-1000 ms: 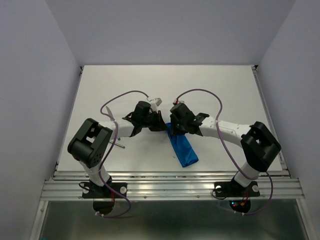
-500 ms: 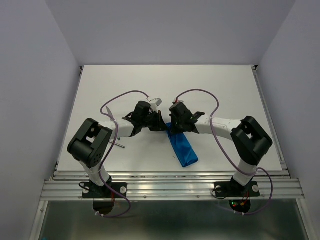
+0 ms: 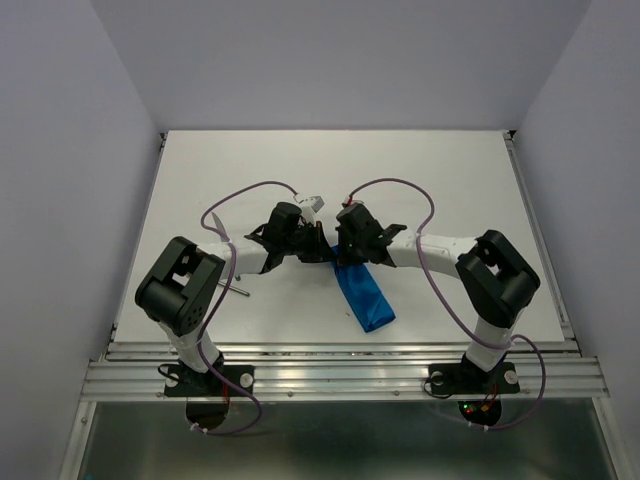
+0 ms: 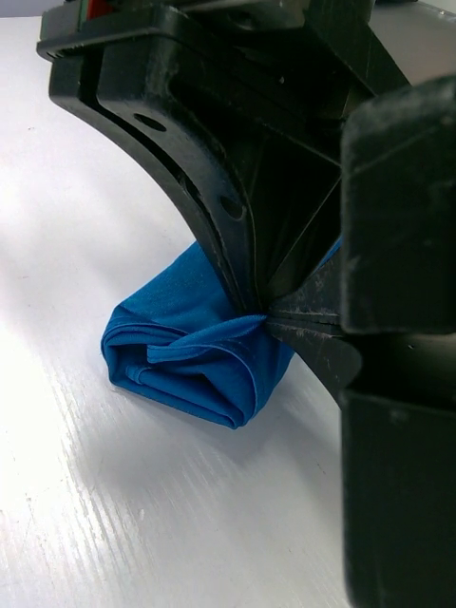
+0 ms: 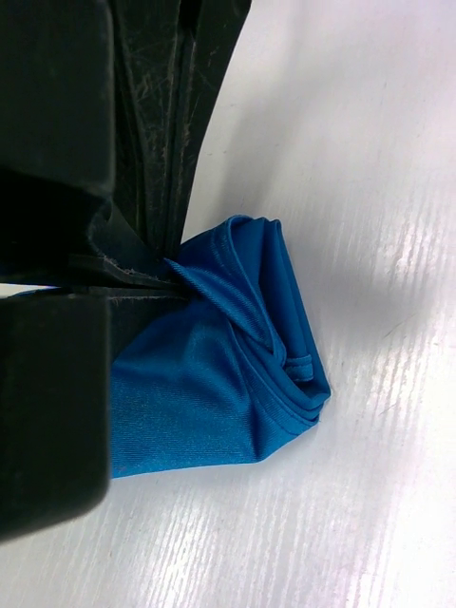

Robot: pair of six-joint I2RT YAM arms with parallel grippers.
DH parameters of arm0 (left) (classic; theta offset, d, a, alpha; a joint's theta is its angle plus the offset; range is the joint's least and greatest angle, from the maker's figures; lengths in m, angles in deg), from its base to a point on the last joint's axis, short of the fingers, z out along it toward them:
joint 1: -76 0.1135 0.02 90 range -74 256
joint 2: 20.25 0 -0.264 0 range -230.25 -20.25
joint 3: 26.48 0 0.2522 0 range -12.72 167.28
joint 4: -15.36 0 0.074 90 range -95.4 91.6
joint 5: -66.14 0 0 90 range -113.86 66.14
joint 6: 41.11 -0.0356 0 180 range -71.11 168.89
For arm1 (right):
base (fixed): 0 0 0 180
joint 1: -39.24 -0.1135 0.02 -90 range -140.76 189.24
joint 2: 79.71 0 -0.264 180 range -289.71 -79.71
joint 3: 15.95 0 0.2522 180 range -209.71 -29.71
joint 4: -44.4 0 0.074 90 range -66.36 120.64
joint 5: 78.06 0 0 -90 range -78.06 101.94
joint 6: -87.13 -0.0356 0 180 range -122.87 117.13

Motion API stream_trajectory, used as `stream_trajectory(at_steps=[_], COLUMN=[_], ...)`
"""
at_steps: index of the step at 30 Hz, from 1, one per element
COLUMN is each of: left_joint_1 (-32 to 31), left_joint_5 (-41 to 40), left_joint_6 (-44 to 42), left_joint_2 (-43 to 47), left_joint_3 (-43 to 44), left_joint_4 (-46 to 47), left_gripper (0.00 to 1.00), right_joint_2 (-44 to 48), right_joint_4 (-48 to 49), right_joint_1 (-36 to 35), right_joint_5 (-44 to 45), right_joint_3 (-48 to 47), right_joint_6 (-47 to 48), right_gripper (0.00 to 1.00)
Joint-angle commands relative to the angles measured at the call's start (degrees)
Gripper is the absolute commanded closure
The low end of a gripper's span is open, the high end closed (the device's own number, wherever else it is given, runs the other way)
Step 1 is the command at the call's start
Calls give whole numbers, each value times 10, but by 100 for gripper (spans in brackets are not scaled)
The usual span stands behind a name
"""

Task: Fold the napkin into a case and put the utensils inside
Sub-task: Grasp the top corner of the smaller rectangle folded napkin from the folded napkin.

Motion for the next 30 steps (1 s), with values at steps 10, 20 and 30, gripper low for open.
stream_trajectory(at_steps=[10,20,30], left_joint_1=[2,3,6], left_joint_5=[14,16,14], left_joint_6=[-8,-11,-22], left_joint_2=[23,17,2], left_joint_3=[3,7,19], left_joint_4=[4,2,-8], left_gripper=[100,100,100], right_joint_2=[1,118,87], right_joint_4=[84,90,100], right_joint_1=[5,23,53], right_joint_5=[-43,-50,-41], right_joint_3=[-13,43,58], right_joint_6=[7,-3,-27], right_gripper=[89,67,93])
